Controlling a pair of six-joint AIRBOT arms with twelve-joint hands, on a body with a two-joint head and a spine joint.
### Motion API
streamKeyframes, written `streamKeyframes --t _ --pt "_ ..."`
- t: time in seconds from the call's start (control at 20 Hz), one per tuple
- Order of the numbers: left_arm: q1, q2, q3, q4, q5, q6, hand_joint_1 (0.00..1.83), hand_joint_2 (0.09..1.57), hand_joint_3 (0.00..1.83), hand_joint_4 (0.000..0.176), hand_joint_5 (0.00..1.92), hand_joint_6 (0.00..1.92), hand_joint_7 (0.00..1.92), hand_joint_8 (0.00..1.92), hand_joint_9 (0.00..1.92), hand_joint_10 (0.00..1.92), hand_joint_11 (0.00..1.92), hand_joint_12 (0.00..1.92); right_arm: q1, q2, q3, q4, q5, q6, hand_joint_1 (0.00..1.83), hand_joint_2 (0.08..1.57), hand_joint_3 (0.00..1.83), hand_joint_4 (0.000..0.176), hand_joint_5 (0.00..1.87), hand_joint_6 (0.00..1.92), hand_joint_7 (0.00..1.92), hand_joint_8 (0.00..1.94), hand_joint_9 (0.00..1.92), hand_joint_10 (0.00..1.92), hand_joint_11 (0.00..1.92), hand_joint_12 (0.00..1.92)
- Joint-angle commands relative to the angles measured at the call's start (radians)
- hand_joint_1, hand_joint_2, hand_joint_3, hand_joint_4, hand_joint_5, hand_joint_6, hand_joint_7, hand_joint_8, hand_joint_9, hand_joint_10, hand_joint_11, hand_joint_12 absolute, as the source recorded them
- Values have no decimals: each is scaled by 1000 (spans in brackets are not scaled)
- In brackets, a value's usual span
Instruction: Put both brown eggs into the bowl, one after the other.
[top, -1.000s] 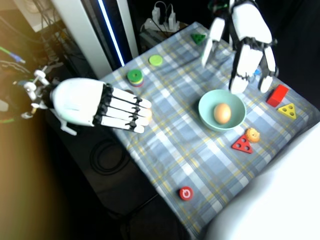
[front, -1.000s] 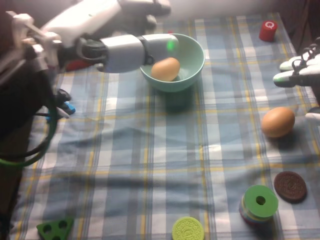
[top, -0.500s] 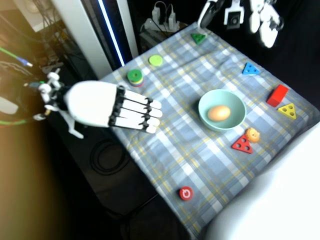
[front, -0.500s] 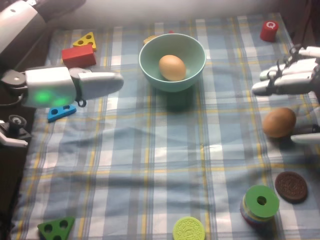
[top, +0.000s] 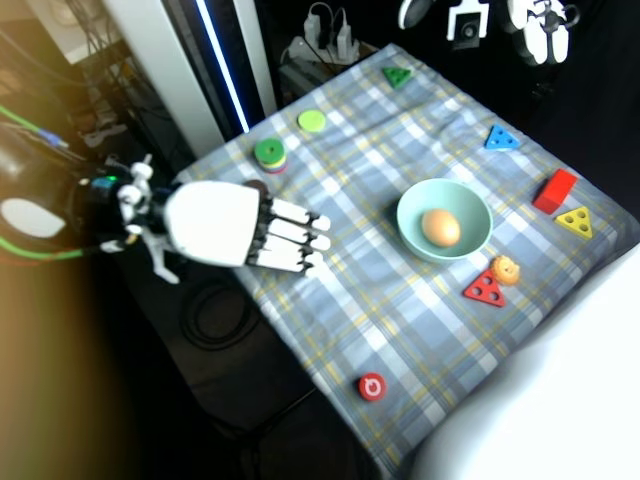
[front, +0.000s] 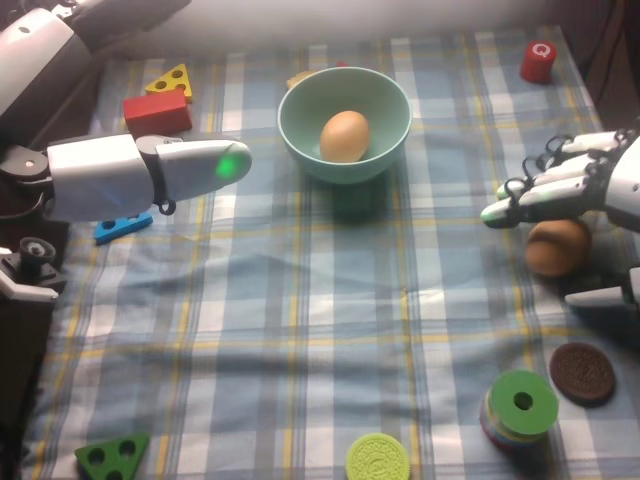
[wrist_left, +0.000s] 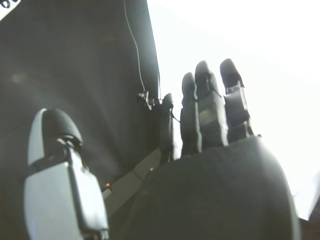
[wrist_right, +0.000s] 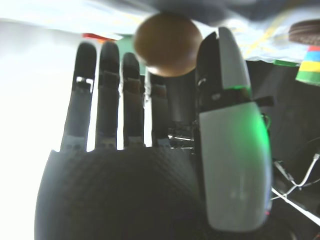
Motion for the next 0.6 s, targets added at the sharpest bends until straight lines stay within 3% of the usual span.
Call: streamKeyframes --t 0.0,0.05,0.1,0.15,0.2,0.35,0.4,0.45,0.5,0.55 --pt "-8 3 3 19 -117 -8 757 893 2 156 236 0 241 0 232 0 0 288 14 0 8 23 80 10 1135 1027 0 42 572 7 639 12 670 14 358 801" --pt "-9 3 3 19 -117 -8 758 893 1 152 240 1 240 0 231 0 0 315 19 -4 12 16 70 13 1158 1025 0 37 599 3 693 6 729 12 417 796" --pt "-9 3 3 19 -117 -8 767 893 1 158 240 1 238 0 232 1 0 318 21 -5 14 15 66 13 1149 1030 0 35 632 2 749 4 809 17 500 854" --pt "-9 3 4 19 -117 -8 760 900 2 162 234 1 236 0 231 0 0 271 22 -6 16 13 62 13 1138 1043 5 44 654 7 764 4 812 11 482 848" --pt "-9 3 4 19 -117 -8 755 902 2 157 238 3 236 0 232 1 0 265 23 -6 17 13 60 13 1146 1046 1 26 676 3 795 4 850 14 502 888" --pt "-9 2 5 19 -117 -8 752 890 0 170 243 3 269 5 253 5 0 287 25 -7 20 12 54 13 1179 1052 1 0 732 1 872 10 983 43 586 1103" --pt "-9 2 5 19 -116 -8 741 895 0 165 241 0 267 1 243 2 0 261 25 -9 21 12 52 13 1105 1086 0 0 793 0 961 16 1004 346 683 1350" --pt "-9 2 5 19 -116 -8 752 896 0 160 235 0 257 0 241 1 0 257 25 -10 21 12 52 12 1287 1124 1 0 865 7 926 886 936 871 793 1492" --pt "-9 2 5 19 -116 -8 752 896 0 160 235 0 257 0 241 1 0 257 25 -12 23 12 52 12 1287 1124 1 0 865 7 926 886 936 871 793 1492" --pt "-10 2 5 19 -116 -8 740 898 2 158 244 4 258 1 241 1 0 260 29 -14 24 12 50 8 1179 1127 0 0 949 957 721 1355 812 1610 844 1840"
